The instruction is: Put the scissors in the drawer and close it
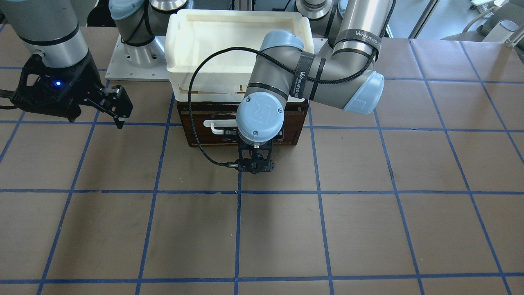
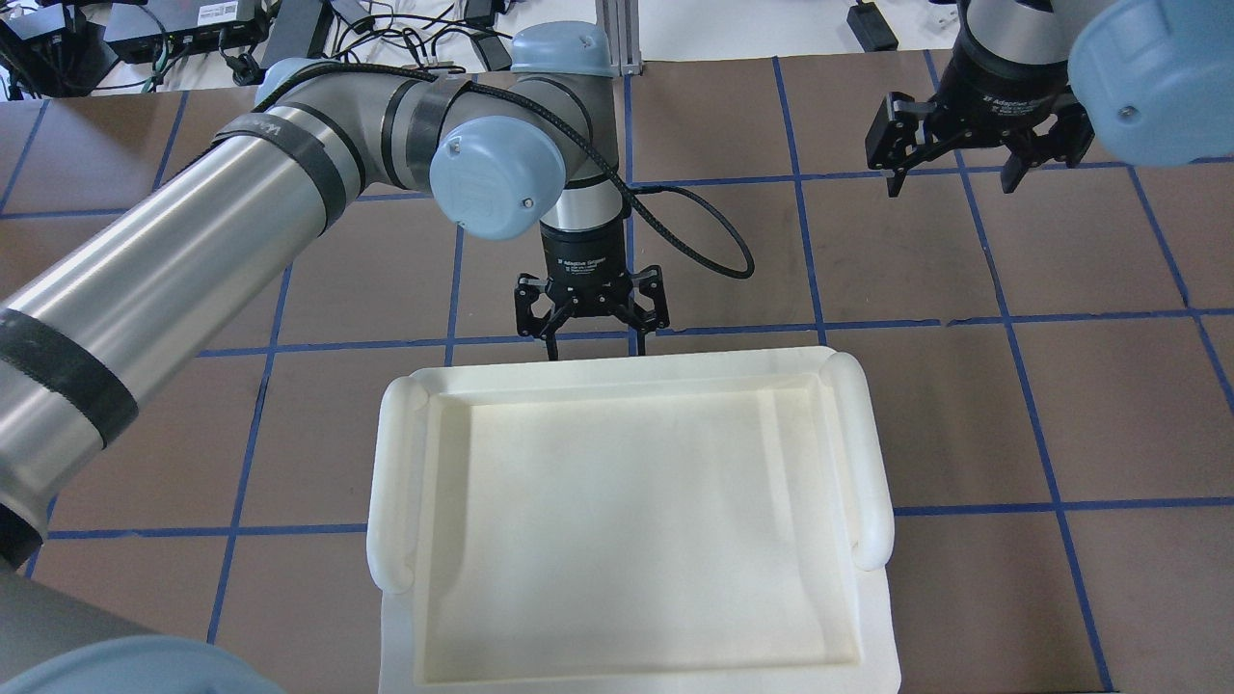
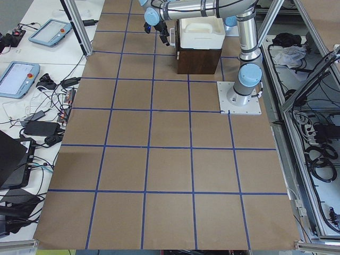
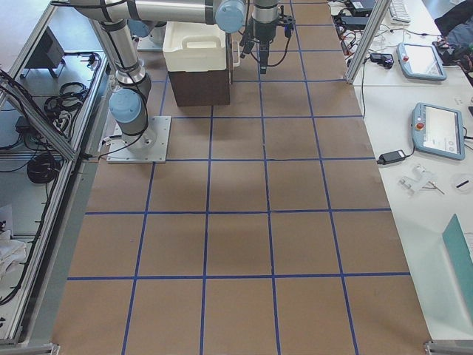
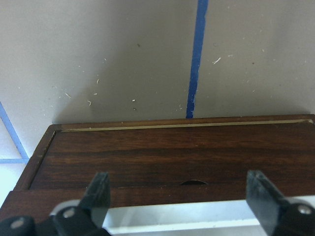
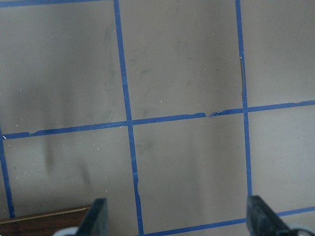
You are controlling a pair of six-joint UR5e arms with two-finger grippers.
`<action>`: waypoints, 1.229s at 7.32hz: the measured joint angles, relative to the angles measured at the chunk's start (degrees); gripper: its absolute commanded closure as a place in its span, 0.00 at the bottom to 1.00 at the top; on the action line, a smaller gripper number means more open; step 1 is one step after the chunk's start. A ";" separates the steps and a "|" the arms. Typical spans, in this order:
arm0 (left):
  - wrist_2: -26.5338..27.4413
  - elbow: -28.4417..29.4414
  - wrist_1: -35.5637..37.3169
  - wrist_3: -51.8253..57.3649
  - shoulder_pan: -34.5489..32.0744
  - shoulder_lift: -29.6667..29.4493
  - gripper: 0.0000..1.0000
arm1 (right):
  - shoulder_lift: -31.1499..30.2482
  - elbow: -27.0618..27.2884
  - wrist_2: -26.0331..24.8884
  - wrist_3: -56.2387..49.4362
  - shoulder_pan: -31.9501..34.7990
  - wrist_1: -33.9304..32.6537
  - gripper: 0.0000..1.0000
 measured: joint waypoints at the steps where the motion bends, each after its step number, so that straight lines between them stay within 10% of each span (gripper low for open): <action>1: -0.03 -0.93 0.00 0.00 -0.02 0.32 0.00 | -0.09 0.19 -1.22 0.04 -0.03 0.36 0.00; 9: 0.03 -1.72 -1.56 0.00 0.10 1.15 0.00 | -0.41 0.83 -0.11 -0.36 0.43 1.98 0.00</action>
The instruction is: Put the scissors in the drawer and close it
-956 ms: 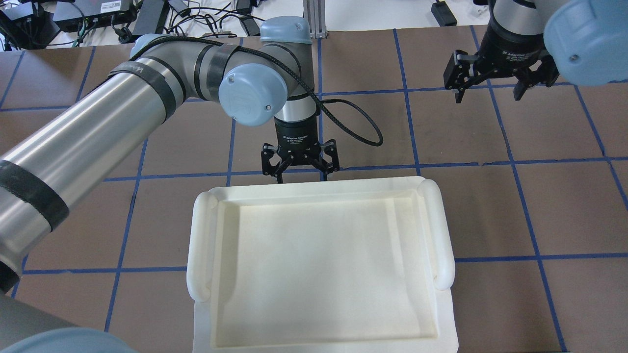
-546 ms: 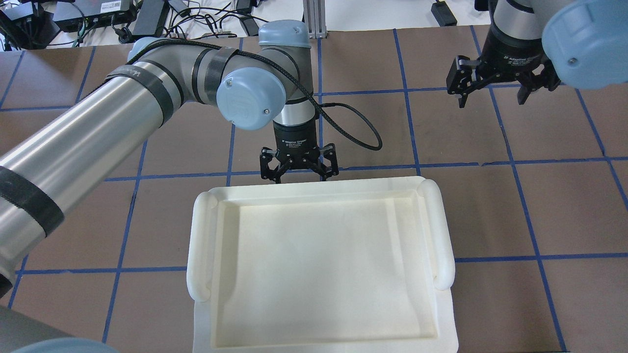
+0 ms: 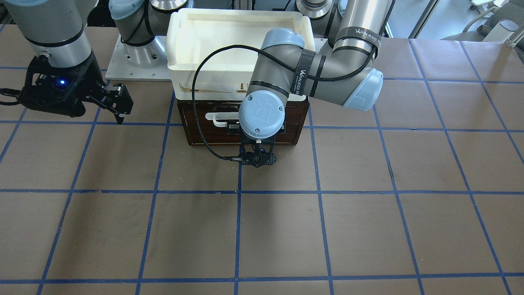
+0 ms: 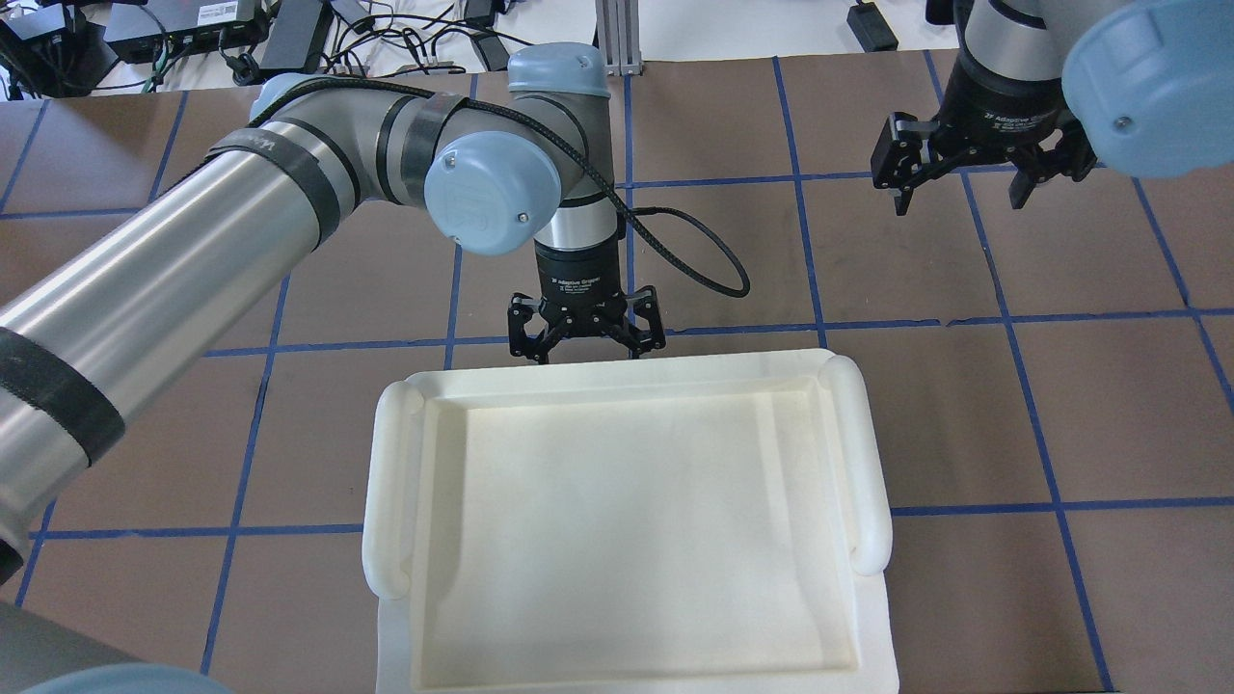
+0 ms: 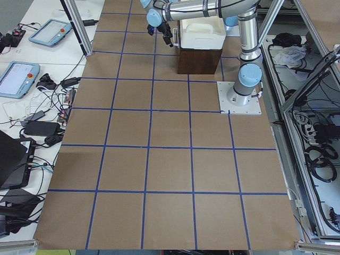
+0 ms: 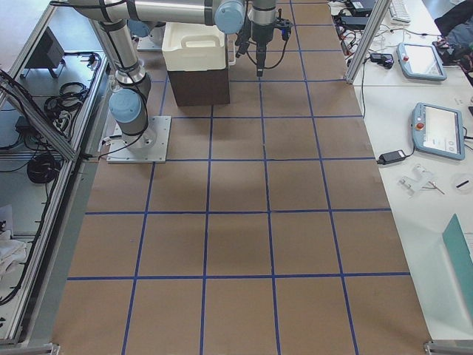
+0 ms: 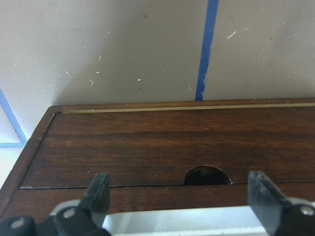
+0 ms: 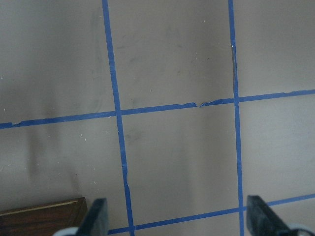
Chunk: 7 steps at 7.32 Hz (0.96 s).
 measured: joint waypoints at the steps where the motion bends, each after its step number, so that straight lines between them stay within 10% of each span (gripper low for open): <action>1: 0.03 0.83 0.03 0.02 0.40 0.13 0.00 | -0.32 0.00 3.31 -0.14 0.13 1.18 0.00; 7: 7.28 8.75 -2.10 8.07 11.69 12.36 0.00 | -4.16 -0.46 7.44 0.29 0.32 2.19 0.00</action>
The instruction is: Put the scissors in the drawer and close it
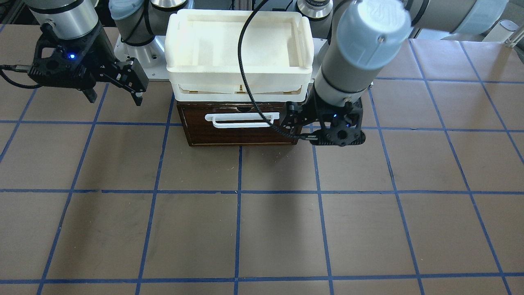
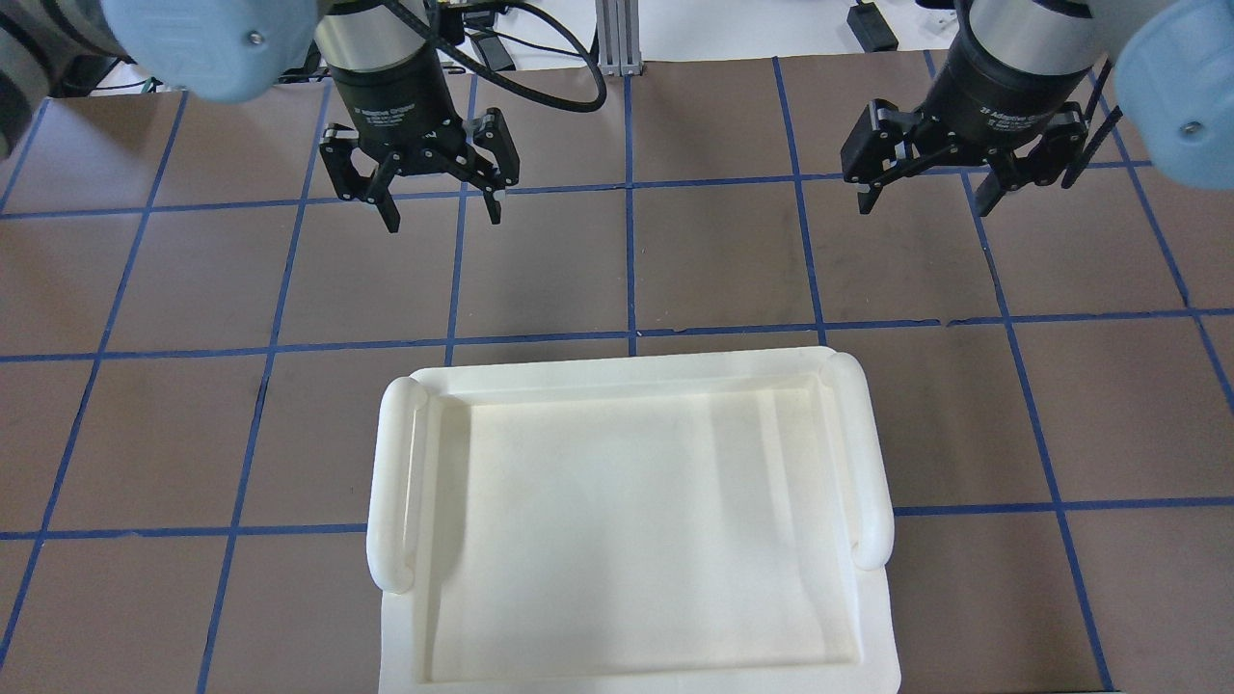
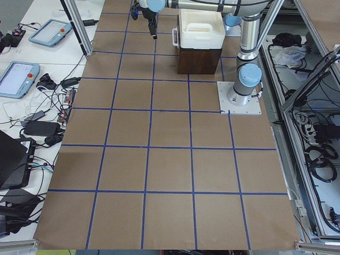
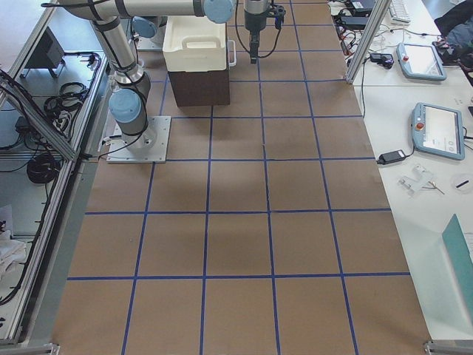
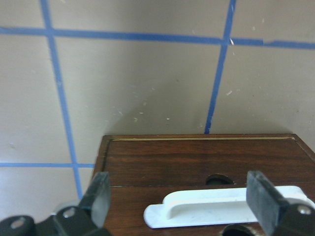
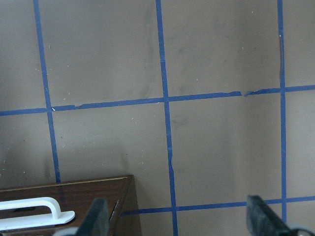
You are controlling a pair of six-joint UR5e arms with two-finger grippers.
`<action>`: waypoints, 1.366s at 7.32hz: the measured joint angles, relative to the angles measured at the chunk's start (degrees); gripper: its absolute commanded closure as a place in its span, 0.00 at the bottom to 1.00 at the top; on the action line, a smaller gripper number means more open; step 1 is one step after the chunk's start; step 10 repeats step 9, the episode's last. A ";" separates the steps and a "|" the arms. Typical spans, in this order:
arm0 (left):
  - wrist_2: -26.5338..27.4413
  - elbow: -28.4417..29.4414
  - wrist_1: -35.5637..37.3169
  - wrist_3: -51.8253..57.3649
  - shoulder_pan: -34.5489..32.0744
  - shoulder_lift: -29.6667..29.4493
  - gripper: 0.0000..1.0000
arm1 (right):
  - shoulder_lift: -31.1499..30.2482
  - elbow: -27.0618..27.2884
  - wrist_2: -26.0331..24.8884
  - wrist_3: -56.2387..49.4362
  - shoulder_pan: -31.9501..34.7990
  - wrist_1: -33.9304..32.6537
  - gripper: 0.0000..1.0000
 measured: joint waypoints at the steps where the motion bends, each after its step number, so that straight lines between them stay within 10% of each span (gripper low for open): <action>1: 0.70 -0.78 0.24 0.57 0.79 3.95 0.00 | -0.68 0.00 -0.01 0.00 0.03 0.05 0.00; 10: 1.32 -7.16 7.18 4.76 2.92 13.04 0.00 | -3.39 0.01 1.20 -0.77 0.15 -0.04 0.00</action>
